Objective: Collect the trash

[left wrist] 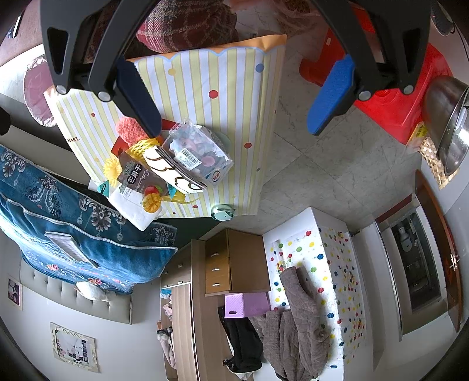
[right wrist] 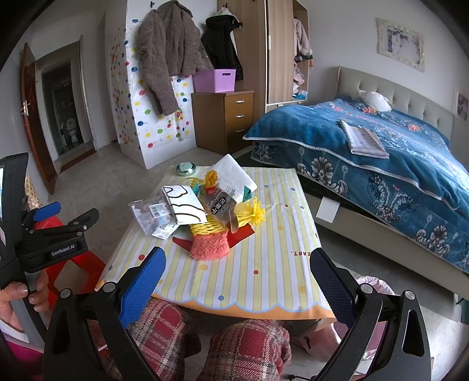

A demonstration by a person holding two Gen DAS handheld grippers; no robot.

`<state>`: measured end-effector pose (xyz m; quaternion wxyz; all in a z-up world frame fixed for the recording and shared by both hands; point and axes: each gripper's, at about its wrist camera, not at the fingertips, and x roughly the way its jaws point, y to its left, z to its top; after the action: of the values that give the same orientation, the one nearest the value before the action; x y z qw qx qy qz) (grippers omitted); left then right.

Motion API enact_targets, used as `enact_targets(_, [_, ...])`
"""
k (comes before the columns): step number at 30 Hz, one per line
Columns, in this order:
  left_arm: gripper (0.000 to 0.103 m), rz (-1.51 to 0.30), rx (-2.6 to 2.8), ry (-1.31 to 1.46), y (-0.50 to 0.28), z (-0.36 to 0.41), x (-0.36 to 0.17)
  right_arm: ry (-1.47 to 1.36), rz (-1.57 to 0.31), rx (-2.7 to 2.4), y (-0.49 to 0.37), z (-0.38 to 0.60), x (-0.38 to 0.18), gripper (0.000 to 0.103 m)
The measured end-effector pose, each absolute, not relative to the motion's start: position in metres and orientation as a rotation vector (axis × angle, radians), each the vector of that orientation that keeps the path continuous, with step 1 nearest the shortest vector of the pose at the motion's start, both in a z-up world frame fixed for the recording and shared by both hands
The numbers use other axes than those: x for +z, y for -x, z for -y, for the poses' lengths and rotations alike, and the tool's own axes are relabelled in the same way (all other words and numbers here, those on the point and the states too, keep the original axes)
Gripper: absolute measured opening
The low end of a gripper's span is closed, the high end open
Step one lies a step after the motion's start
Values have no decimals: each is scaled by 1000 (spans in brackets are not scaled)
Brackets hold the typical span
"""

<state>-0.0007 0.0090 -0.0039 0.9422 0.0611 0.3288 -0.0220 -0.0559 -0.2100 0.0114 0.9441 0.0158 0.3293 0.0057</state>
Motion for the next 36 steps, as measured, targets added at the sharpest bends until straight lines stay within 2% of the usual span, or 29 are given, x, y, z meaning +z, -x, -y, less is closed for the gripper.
enact_targets(36, [97,-674,-43,-124,1,-8,-5,-29,-672,9,54,210,11,98])
